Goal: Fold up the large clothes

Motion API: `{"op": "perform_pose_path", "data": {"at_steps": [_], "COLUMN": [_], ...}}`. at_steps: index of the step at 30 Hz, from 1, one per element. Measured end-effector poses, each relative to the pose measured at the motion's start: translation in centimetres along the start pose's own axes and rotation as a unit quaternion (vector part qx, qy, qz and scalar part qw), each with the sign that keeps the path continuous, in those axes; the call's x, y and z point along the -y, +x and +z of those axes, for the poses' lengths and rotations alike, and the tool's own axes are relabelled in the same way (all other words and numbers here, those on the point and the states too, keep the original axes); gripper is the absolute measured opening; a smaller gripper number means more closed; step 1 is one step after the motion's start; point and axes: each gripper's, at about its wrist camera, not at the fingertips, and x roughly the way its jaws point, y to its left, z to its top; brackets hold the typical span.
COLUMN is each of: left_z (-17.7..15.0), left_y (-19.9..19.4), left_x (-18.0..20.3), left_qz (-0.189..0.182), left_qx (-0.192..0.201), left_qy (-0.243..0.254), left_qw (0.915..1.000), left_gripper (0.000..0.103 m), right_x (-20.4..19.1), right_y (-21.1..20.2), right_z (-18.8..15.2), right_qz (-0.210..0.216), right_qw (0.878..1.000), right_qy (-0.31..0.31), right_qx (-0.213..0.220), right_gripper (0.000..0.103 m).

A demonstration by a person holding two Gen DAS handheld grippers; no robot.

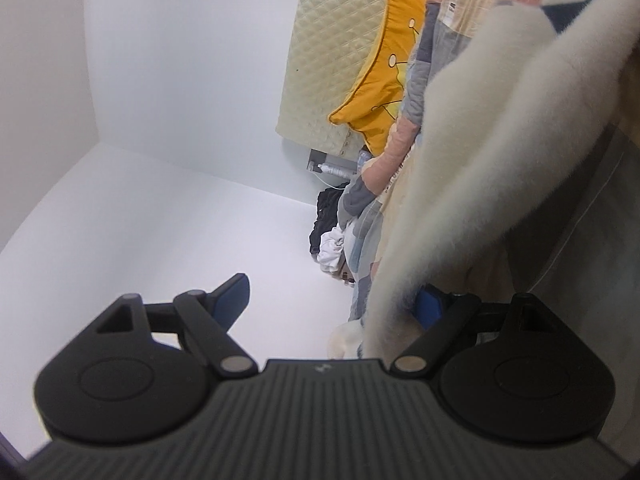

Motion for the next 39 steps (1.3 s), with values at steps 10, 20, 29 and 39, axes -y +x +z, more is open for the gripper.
{"op": "perform_pose_path", "data": {"at_steps": [10, 20, 29, 39], "left_z": [0.2, -0.1, 0.0, -0.5], "left_y": [2.2, 0.6, 0.1, 4.6], "left_x": [-1.4, 0.0, 0.3, -0.5], "left_qz": [-0.065, -0.177, -0.335, -0.197], "left_qx": [-0.031, -0.024, 0.002, -0.061], "left_qy": [-0.059, -0.057, -0.122, -0.138], "left_qw": [0.9956, 0.9823, 0.9342, 0.9687], "left_gripper": [0.080, 0.080, 0.084, 0.085], "right_x": [2.0, 3.3, 1.3, 3.7], "right_y": [0.0, -1.1, -3.0, -0.4], "right_z": [0.0, -1.1, -0.6, -1.1], "right_qz": [-0.080, -0.124, -0.046, -0.139], "right_qw": [0.997, 0.991, 0.997, 0.989], "right_qy": [0.002, 0.049, 0.056, 0.045], "right_qx": [0.023, 0.001, 0.017, -0.017], "right_gripper": [0.087, 0.086, 0.087, 0.083]}}
